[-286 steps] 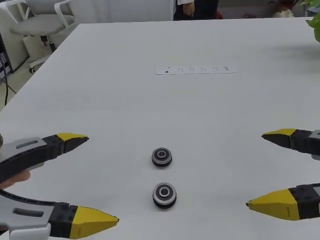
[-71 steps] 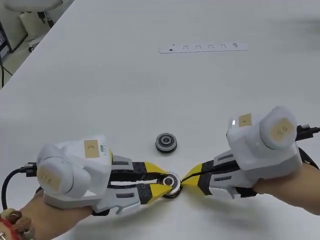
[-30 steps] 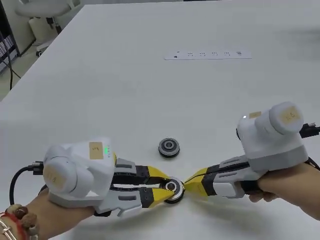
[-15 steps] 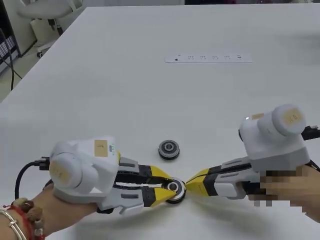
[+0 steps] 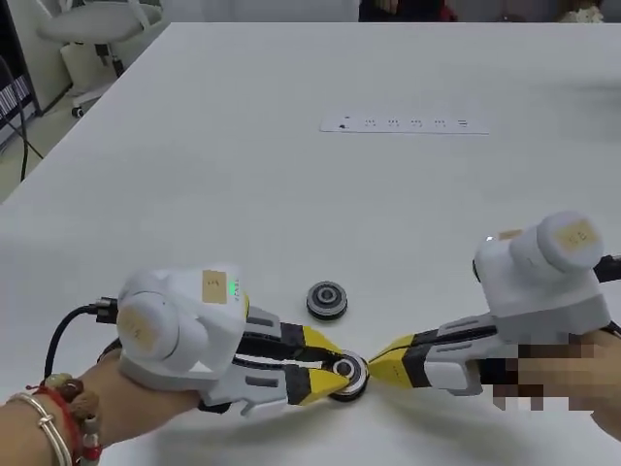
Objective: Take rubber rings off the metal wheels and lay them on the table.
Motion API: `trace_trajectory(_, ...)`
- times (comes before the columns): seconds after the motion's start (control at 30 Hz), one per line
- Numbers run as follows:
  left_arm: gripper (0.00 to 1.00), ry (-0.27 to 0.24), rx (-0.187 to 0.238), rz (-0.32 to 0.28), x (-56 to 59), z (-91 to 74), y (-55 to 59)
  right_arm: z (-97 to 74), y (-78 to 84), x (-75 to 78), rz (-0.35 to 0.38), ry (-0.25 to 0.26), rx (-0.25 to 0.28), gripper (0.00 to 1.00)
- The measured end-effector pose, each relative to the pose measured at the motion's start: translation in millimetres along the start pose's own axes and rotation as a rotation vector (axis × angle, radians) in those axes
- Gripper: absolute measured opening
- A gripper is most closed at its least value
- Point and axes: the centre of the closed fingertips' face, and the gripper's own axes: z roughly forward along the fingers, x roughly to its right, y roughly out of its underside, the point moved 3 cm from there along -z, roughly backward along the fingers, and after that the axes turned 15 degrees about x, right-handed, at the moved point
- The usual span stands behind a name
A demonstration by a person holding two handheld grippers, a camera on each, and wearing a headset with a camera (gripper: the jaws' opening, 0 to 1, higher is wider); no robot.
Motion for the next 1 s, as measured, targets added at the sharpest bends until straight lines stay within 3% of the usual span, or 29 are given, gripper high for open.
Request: trace_trajectory(1.0,0.13,0.010,0.010,-0.004,-1.9,3.3,1.4,2.6,-4.1,-10.8,0.040,-0.009,-0.003,0.00)
